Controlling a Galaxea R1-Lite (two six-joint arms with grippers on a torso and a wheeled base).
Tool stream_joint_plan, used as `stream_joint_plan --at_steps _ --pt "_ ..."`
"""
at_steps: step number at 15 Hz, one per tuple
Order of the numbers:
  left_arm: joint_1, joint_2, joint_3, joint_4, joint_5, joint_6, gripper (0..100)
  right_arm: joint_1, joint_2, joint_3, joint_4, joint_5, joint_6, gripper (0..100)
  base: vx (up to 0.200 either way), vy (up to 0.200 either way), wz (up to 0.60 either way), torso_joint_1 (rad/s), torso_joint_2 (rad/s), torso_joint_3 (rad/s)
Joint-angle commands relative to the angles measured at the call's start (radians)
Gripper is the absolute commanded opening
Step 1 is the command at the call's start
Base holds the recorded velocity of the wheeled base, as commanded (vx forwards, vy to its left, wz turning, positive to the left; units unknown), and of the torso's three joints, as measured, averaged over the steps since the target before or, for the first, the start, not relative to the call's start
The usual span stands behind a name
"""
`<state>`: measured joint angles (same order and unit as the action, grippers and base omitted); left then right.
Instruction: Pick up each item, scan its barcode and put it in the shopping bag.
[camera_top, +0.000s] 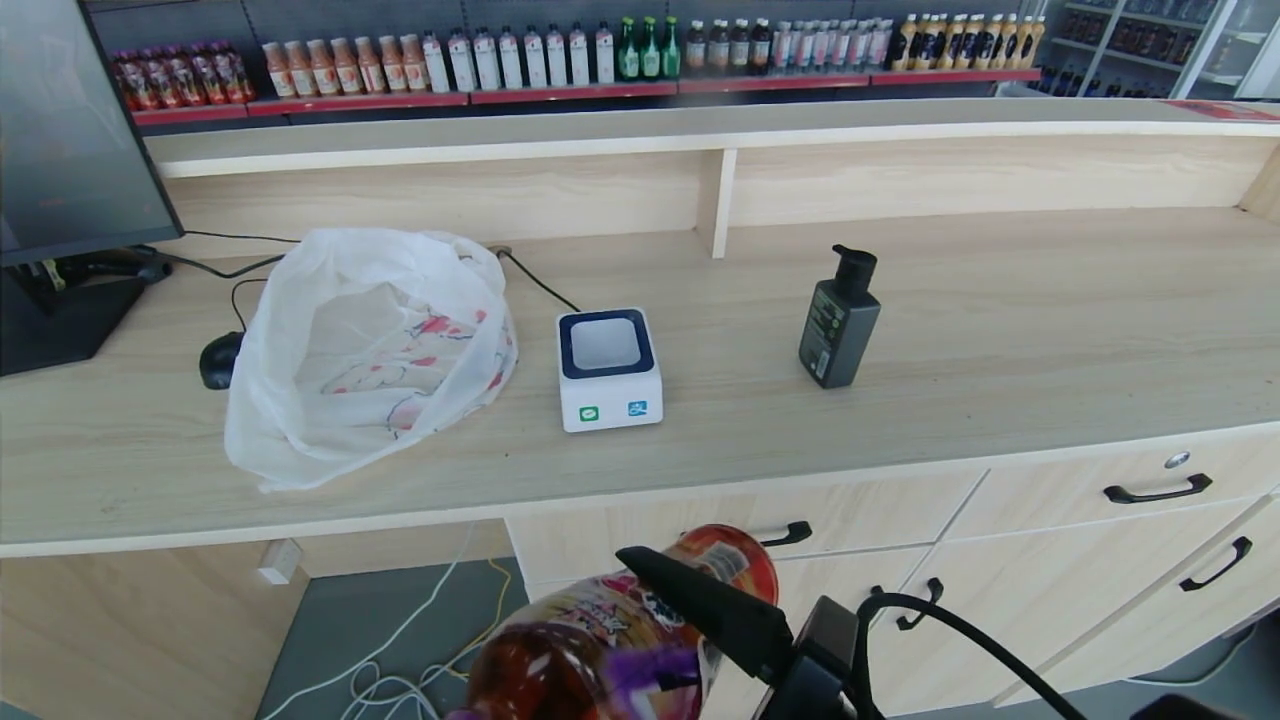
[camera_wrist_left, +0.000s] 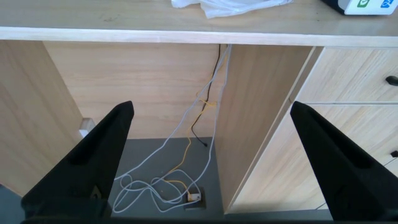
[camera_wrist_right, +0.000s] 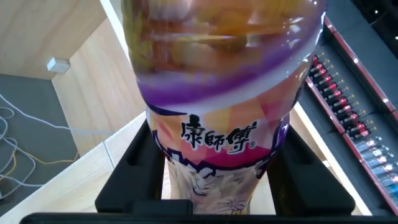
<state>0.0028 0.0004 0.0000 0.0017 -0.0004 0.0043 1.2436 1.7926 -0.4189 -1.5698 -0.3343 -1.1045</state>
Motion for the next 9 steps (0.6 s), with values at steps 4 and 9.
stream_joint_plan --at_steps 4,9 --pt "0.000 0.000 0.000 0.000 -0.001 0.000 100 -0.010 0.010 -0.023 -0.001 -0.009 -0.115 0 0.000 0.000 0.00 0.000 0.00 0.000" --pt "0.000 0.000 0.000 0.000 0.000 0.000 100 -0.012 -0.005 -0.026 -0.001 -0.111 -0.247 0 0.000 0.000 0.00 0.000 0.00 0.000"
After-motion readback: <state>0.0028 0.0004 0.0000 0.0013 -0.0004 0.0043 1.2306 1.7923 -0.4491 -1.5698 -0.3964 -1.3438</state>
